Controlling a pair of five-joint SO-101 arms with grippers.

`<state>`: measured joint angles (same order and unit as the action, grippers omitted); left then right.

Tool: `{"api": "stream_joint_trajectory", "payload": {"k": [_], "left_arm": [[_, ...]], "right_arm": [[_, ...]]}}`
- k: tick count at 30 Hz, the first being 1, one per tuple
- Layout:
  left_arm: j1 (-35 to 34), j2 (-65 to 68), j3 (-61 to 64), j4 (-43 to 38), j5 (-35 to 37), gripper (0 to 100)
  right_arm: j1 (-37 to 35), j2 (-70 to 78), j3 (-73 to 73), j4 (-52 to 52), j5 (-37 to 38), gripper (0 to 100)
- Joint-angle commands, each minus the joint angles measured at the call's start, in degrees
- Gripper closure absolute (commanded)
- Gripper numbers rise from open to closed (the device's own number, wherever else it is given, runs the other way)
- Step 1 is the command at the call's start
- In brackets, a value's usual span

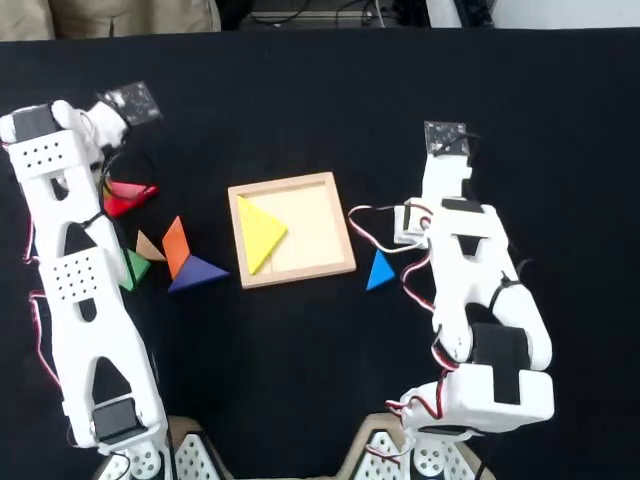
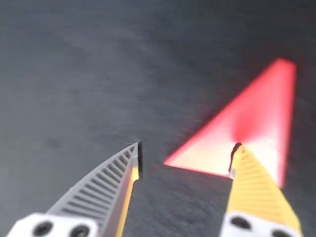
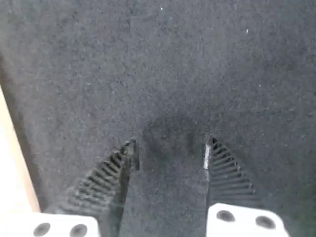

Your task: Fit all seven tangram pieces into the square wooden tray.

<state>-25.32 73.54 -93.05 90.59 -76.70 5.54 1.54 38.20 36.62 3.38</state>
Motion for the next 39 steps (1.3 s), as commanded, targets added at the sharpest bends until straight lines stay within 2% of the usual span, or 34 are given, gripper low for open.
{"api": "stream_joint_trajectory", "payload": {"k": [1, 4, 6, 9, 14, 16, 21, 29, 31, 34, 39], "left_arm": [[-1.5, -3.8, -1.9, -10.4, 12.5, 71], [-1.2, -1.5, -0.2, -17.4, 21.6, 71], [-0.8, 1.3, 0.4, -21.9, 24.9, 71], [-0.8, 6.5, 0.7, -27.2, 26.1, 71], [-1.6, 12.3, -0.6, -27.4, 26.0, 71], [-3.2, 12.7, -1.9, -24.9, 25.5, 71], [-6.5, 12.1, -2.2, -10.8, 10.0, 71], [-11.8, 12.0, -2.4, 4.8, -3.5, 71], [-12.3, 11.0, -2.4, 10.3, -4.8, 71], [-12.6, 8.6, -1.9, 10.5, -1.3, 73], [-12.6, 4.7, -2.2, 10.5, -0.8, 74]], "right_arm": [[-0.4, -0.2, -1.7, -1.2, 0.5, 77.9], [-0.4, -0.2, -1.7, -1.2, 0.4, 77.9], [-0.4, -0.2, -1.7, -1.2, 0.3, 77.9], [-0.4, -0.2, -1.7, -1.2, 0.3, 77.9], [-0.4, -0.2, -1.7, -1.2, 0.3, 77.9], [-0.4, -0.2, -1.7, -1.2, 0.4, 77.9], [-0.4, -0.2, -1.7, -1.2, 0.5, 77.9], [-0.4, -0.2, -1.7, -1.2, 0.5, 77.9], [-0.4, -0.2, -1.7, -1.2, 0.5, 77.9], [-0.4, -0.2, -1.7, -1.2, 0.5, 77.9], [-0.4, -0.2, -1.7, -1.2, 0.5, 77.9]]}}
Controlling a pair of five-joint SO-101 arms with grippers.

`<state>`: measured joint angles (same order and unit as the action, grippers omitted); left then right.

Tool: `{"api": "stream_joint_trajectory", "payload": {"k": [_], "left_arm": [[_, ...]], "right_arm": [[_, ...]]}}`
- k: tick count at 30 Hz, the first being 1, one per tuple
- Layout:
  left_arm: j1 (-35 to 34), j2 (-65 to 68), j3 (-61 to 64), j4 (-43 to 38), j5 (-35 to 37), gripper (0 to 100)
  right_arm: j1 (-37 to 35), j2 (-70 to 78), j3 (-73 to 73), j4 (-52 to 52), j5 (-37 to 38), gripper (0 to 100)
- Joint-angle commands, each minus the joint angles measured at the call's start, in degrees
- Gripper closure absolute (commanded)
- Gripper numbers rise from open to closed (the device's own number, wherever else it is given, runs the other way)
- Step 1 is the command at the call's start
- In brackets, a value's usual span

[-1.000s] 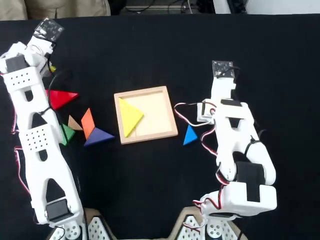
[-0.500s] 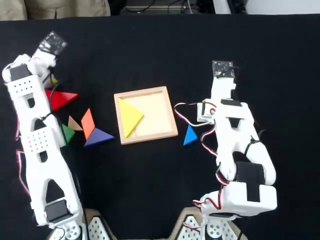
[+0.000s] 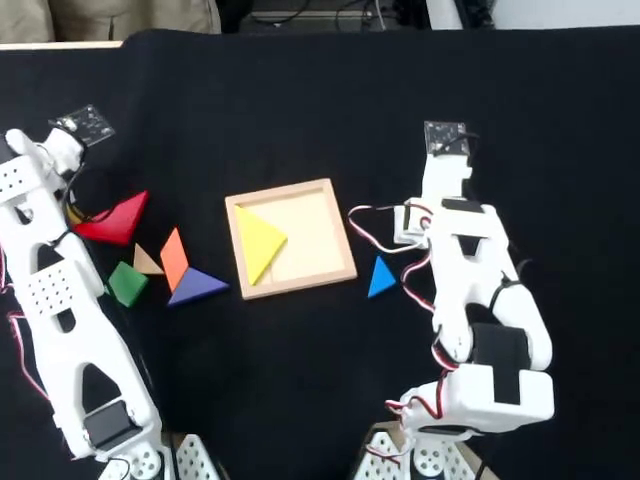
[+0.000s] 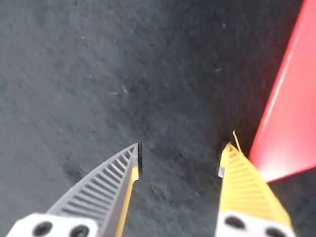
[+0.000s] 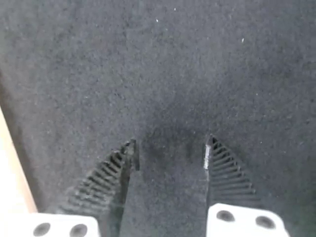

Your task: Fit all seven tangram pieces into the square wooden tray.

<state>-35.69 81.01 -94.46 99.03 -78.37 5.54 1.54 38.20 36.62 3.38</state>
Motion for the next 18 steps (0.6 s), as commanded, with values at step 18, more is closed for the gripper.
{"api": "stream_joint_trajectory", "payload": {"k": [18], "left_arm": [[4.8, -51.5, 45.4, 2.1, 9.2, 73]], "right_arm": [[-0.4, -0.2, -1.8, -1.2, 0.5, 77.9]]}}
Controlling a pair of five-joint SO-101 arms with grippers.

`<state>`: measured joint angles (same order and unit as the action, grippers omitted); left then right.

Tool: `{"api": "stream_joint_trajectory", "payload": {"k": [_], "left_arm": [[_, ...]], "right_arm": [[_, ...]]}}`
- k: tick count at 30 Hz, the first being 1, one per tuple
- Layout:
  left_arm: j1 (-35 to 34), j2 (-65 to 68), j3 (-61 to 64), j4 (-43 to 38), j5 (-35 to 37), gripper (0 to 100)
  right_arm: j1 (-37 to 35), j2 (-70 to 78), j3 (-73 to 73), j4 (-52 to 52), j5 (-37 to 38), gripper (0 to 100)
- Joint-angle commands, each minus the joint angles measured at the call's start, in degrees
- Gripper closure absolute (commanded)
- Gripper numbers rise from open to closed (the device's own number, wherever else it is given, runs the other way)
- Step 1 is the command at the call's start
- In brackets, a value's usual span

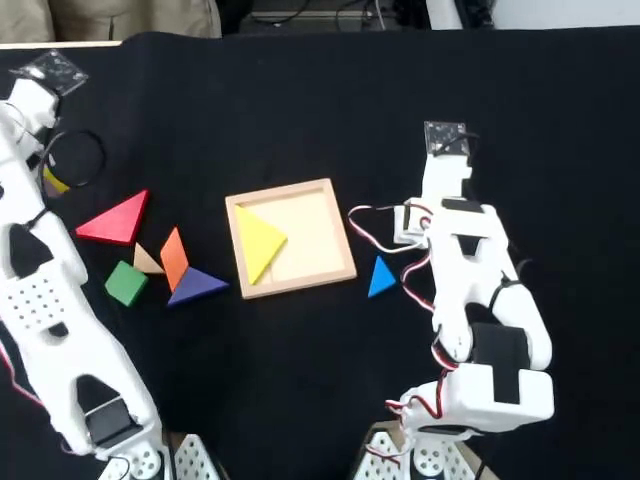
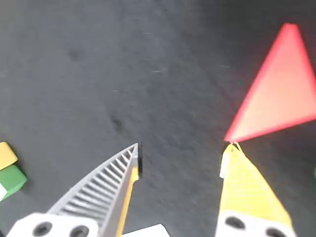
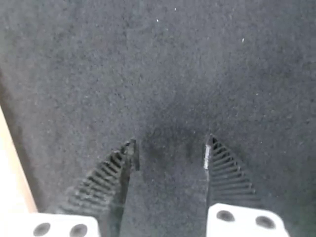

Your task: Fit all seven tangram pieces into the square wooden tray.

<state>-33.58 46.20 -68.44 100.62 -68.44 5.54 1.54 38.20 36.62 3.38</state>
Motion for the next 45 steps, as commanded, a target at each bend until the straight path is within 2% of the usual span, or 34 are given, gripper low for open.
{"api": "stream_joint_trajectory", "payload": {"k": [1, 3, 4, 7, 10, 14, 19, 24, 28, 33, 37, 45], "left_arm": [[3.5, -22.1, 26.7, 0.4, -1.7, 72], [5.2, -31.2, 40.0, -0.3, -5.6, 71], [5.8, -34.7, 46.7, -3.2, -7.6, 71], [6.3, -39.6, 62.8, -17.1, -9.2, 70], [7.3, -41.0, 73.3, -28.0, -9.2, 70], [7.5, -40.9, 77.4, -36.3, -5.6, 68], [7.3, -40.8, 77.8, -40.4, 1.6, 61], [7.4, -35.6, 77.6, -46.2, 2.0, 61], [7.5, -30.2, 75.9, -46.3, -2.0, 61], [7.5, -25.3, 70.0, -45.9, -2.4, 61], [7.7, -21.9, 64.8, -41.2, -5.2, 61], [10.1, -13.8, 51.1, -32.6, -4.8, 61]], "right_arm": [[-0.4, -0.2, -1.8, -1.2, 0.5, 77.9], [-0.4, -0.2, -1.8, -1.2, 0.5, 77.9], [-0.4, -0.2, -1.8, -1.2, 0.5, 77.9], [-0.4, -0.2, -1.8, -1.2, 0.5, 77.9], [-0.4, -0.2, -1.8, -1.2, 0.5, 77.9], [-0.4, -0.2, -1.8, -1.2, 0.5, 77.9], [-0.4, -0.2, -1.8, -1.2, 0.5, 77.9], [-0.4, -0.2, -1.8, -1.2, 0.5, 77.9], [-0.4, -0.2, -1.8, -1.2, 0.5, 77.9], [-0.4, -0.2, -1.8, -1.2, 0.5, 77.9], [-0.4, -0.2, -1.8, -1.3, 0.5, 77.9], [-0.4, -0.2, -1.8, -1.3, 0.5, 77.9]]}}
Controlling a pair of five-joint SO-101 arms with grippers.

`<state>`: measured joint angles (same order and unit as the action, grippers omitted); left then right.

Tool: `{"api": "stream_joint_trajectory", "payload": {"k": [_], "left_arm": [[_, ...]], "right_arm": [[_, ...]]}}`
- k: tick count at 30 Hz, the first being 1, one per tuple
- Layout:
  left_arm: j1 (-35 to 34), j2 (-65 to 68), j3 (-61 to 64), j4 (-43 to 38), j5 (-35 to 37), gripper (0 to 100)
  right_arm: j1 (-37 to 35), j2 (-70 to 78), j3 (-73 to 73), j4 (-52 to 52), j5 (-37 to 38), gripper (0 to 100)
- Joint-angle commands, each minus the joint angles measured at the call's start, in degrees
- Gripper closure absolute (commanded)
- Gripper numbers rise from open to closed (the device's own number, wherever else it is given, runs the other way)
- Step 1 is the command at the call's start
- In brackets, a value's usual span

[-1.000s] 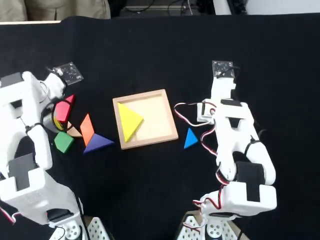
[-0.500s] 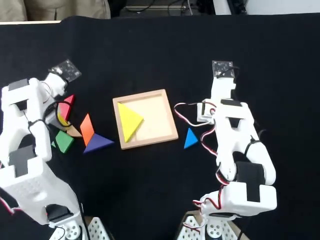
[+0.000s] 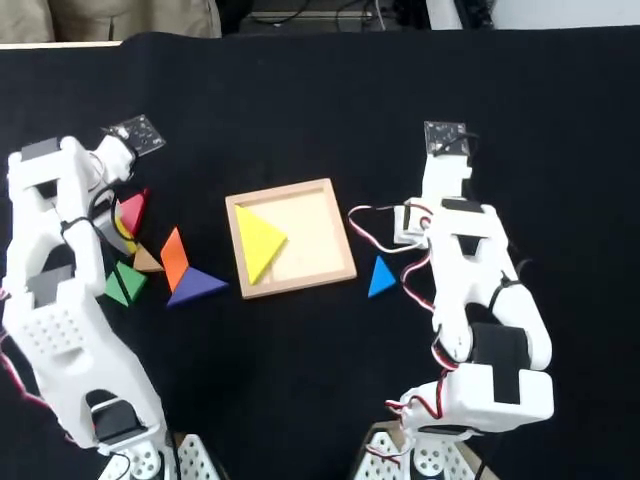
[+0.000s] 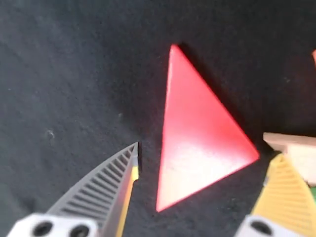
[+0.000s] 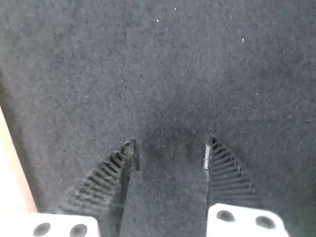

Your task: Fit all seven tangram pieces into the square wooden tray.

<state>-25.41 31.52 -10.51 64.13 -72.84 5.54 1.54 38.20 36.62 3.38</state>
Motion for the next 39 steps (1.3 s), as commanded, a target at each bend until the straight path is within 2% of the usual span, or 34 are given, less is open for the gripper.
{"api": "stream_joint_trajectory", "payload": {"k": [1, 5, 12, 18, 23, 36, 39], "left_arm": [[2.1, 1.9, -8.5, 5.4, -0.4, 61], [2.2, 6.6, -14.8, 8.5, -0.5, 61], [1.2, 14.2, -21.2, 9.1, -0.6, 61], [0.7, 14.9, -25.2, 16.4, -7.4, 61], [0.0, 14.9, -26.0, 16.3, -7.9, 65], [0.6, 16.1, -25.5, 16.6, -7.0, 65], [0.6, 18.3, -26.3, 15.8, -5.0, 65]], "right_arm": [[-0.4, -0.2, -1.8, -1.3, 0.5, 77.9], [-0.4, -0.2, -1.8, -1.3, 0.5, 77.9], [-0.4, -0.2, -1.8, -1.3, 0.5, 77.9], [-0.5, -0.2, -1.8, -1.3, 0.5, 77.9], [-0.5, -0.2, -1.8, -1.3, 0.5, 77.9], [-0.5, -0.2, -1.8, -1.3, 0.5, 77.9], [-0.5, -0.2, -1.8, -1.3, 0.5, 77.9]]}}
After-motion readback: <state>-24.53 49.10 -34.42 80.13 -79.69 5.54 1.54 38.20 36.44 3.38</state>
